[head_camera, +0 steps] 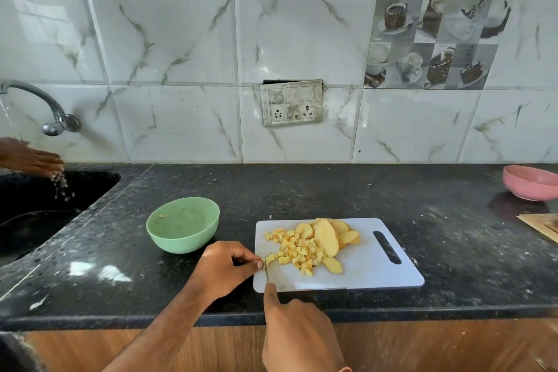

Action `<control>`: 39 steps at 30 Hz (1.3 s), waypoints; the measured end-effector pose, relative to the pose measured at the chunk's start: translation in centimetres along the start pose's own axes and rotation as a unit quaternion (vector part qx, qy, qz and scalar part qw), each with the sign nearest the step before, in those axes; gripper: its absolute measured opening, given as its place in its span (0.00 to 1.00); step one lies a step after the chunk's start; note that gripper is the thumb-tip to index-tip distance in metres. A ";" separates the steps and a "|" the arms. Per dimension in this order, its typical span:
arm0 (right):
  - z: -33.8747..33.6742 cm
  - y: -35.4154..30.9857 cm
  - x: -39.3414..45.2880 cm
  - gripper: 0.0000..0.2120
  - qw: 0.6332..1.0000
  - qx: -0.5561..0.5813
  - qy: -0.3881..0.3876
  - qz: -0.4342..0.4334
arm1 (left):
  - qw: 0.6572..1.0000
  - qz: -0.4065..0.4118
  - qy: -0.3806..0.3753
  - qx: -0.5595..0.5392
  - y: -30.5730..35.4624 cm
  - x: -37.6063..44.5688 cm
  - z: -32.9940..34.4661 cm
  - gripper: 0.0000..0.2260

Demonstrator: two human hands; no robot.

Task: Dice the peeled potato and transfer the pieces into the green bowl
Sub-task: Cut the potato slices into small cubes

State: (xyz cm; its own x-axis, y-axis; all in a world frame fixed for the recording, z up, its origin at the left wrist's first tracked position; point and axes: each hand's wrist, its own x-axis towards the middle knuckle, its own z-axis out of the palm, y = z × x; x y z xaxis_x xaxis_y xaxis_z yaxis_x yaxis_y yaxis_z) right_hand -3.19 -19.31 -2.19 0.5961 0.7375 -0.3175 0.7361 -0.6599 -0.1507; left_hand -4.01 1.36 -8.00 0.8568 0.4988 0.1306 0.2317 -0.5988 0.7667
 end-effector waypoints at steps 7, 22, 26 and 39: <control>-0.7 1.9 -1.5 0.38 0.998 -0.058 -0.018 -0.026 | 1.000 -0.003 0.000 -0.006 -0.1 0.0 0.1 0.03; -1.4 17.5 3.2 0.22 0.900 0.299 0.311 -0.066 | 1.000 -0.002 0.006 0.002 0.1 0.0 0.2 0.02; -1.2 20.9 5.0 0.18 0.785 0.529 0.322 -0.029 | 1.000 0.002 0.014 0.013 0.0 0.1 0.3 0.03; -1.0 21.1 5.5 0.18 0.774 0.550 0.310 -0.051 | 0.992 0.048 -0.014 0.116 4.8 3.1 1.3 0.03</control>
State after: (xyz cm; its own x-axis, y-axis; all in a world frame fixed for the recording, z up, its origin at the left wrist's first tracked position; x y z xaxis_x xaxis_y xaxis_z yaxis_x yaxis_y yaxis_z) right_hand 15.92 -29.07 -6.21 0.8430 0.4960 0.2079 0.2754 -0.0661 -0.9590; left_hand 0.38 -0.78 -4.77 0.8915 0.4173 0.1764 0.2459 -0.7727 0.5851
